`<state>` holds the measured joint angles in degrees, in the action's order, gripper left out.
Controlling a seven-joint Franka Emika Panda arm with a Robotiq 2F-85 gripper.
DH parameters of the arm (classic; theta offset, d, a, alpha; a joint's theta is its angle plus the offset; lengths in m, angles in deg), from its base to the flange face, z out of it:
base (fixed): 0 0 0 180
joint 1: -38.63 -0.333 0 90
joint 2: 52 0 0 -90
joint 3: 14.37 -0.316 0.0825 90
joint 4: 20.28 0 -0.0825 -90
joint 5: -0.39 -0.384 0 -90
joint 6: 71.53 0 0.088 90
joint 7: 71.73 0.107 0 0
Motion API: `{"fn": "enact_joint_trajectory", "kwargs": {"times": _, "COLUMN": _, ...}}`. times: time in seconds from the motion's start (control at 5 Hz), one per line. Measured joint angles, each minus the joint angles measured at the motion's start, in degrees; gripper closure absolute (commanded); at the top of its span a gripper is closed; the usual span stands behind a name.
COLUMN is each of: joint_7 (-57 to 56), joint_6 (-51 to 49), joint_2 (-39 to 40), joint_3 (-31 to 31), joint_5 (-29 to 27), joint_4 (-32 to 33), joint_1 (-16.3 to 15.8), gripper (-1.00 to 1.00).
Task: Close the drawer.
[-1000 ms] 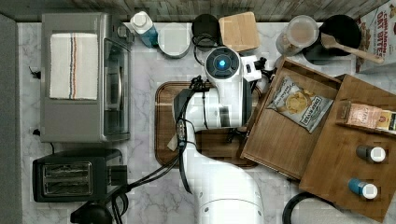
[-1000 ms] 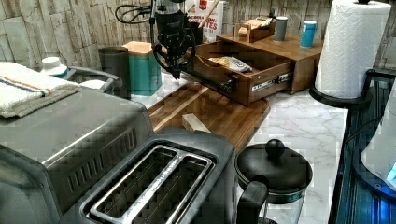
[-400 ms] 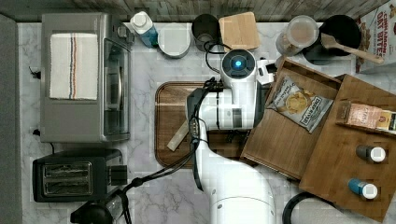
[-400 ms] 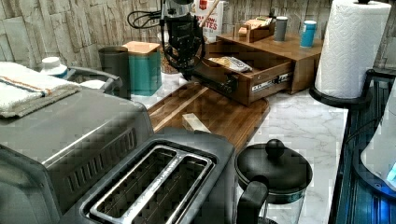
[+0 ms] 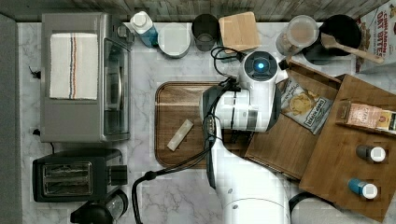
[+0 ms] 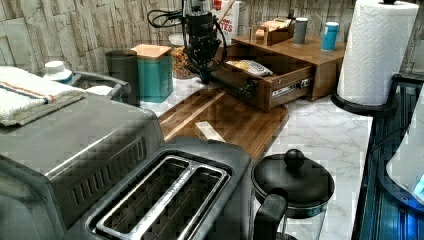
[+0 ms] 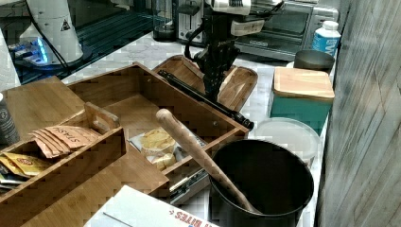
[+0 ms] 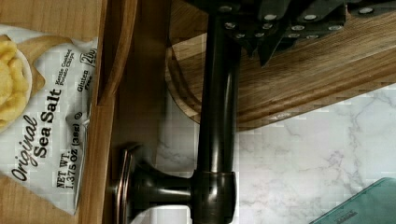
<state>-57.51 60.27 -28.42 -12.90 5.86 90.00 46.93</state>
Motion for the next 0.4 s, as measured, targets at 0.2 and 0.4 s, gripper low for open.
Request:
{"fn": "enact_joint_trajectory", "kwargs": {"times": 0.2, "joint_7": -1.99, "joint_6": -1.43, "joint_2": 0.38, "joint_3": -0.01, "joint_5": -3.26, "joint_4": -0.84, "joint_1": 1.34, "gripper": 1.00}}
{"fn": "enact_joint_trajectory", "kwargs": {"times": 0.4, "joint_7": -5.90, "joint_6": -3.75, "joint_2": 0.84, "joint_3": 0.58, "joint_5": -3.00, "joint_4": -1.85, "joint_1": 2.32, "gripper": 1.00}}
